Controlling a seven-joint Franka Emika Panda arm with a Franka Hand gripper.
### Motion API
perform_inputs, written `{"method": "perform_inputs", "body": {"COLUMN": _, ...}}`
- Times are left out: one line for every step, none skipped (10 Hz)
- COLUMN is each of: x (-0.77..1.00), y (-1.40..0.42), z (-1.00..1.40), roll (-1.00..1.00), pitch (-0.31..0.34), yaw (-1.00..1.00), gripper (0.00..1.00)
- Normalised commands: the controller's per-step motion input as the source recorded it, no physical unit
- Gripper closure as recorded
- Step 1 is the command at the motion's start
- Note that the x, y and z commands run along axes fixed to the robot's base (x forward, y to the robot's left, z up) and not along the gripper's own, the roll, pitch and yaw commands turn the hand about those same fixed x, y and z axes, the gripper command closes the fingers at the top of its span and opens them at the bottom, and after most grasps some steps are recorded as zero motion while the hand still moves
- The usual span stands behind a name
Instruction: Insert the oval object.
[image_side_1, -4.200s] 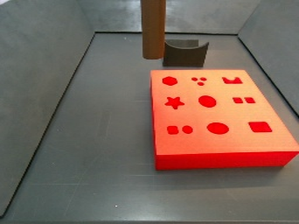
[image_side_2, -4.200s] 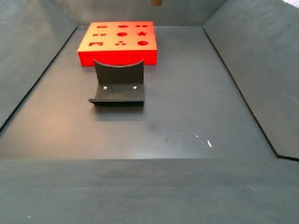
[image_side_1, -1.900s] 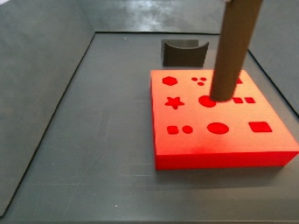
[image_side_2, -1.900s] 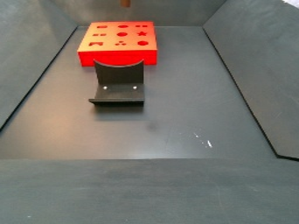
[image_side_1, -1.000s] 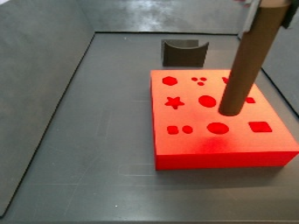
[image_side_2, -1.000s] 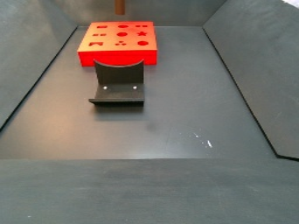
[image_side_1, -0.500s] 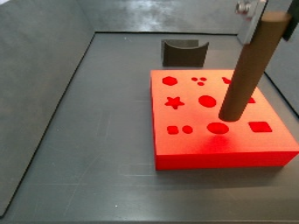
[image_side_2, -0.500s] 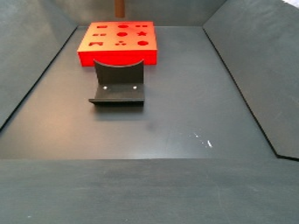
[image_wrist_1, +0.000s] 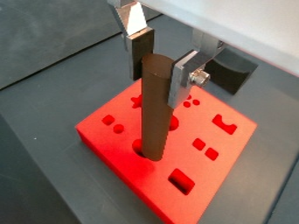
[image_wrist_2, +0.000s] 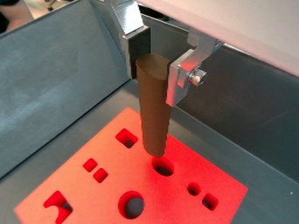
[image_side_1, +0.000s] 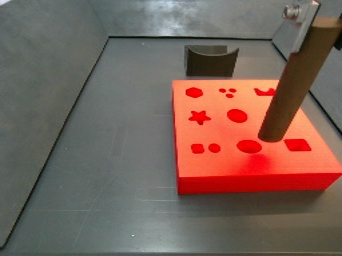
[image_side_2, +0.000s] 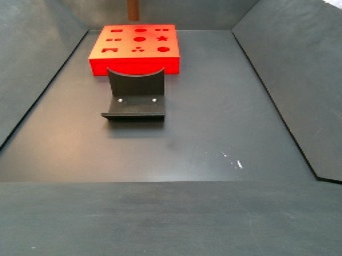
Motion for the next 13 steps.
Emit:
{"method": "perform_inputs", "body": {"x": 0.5, "y": 0.0, "z": -0.21, "roll": -0.22, "pitch": 0.403, "yaw": 0.0, "gripper": 1.0}}
{"method": "perform_inputs", "body": {"x": 0.39, "y": 0.0, "z": -0.07, "roll": -0.16, "pitch": 0.356, "yaw": 0.0, "gripper": 1.0}}
{"method": "perform_inputs", "body": {"x": 0.0, "y": 0.0, "z": -0.03, "roll": 0.0, "pitch": 0.0, "yaw": 0.0, "gripper": 1.0}}
{"method": "perform_inputs", "body": {"x": 0.19, "y": 0.02, "z": 0.0, "roll": 0.19, "pitch": 0.146, "yaw": -0.01, "gripper": 1.0}}
{"method": "perform_inputs", "body": {"x": 0.0, "y": 0.03, "z": 0.0, "roll": 0.37, "pitch": 0.171, "yaw": -0.09, "gripper": 1.0}}
{"method": "perform_inputs", "body": {"x": -0.14, "y": 0.01, "z": -0.06, "roll": 0.11, "pitch": 0.063, "yaw": -0.17, "gripper": 1.0}}
{"method": "perform_inputs", "body": {"x": -0.33, "y": 0.0, "z": -0.12, "roll": 0.05, "pitch": 0.0, "yaw": -0.21, "gripper": 1.0}}
{"method": "perform_inputs", "body": {"x": -0.31, "y": 0.0, "z": -0.06, "roll": 0.06, "pitch": 0.0, "yaw": -0.19, "gripper": 1.0}}
{"method": "perform_inputs", "body": {"x": -0.33, "y": 0.03, "z": -0.03, "roll": 0.03, "pitch": 0.0, "yaw": -0.19, "gripper": 1.0}}
{"method": "perform_inputs", "body": {"x": -0.17, "y": 0.1, "z": 0.0, "roll": 0.0, "pitch": 0.0, "yaw": -0.11, "gripper": 1.0}}
{"method": "perform_inputs", "body": {"x": -0.14, "y": 0.11, "z": 0.0, "roll": -0.01, "pitch": 0.0, "yaw": -0.08, "gripper": 1.0}}
{"method": "perform_inputs", "body": {"x": 0.03, "y": 0.0, "z": 0.0, "roll": 0.0, "pitch": 0.0, "yaw": 0.0, "gripper": 1.0}}
{"method": "perform_inputs", "body": {"x": 0.3, "y": 0.02, "z": -0.05, "roll": 0.0, "pitch": 0.0, "yaw": 0.05, "gripper": 1.0}}
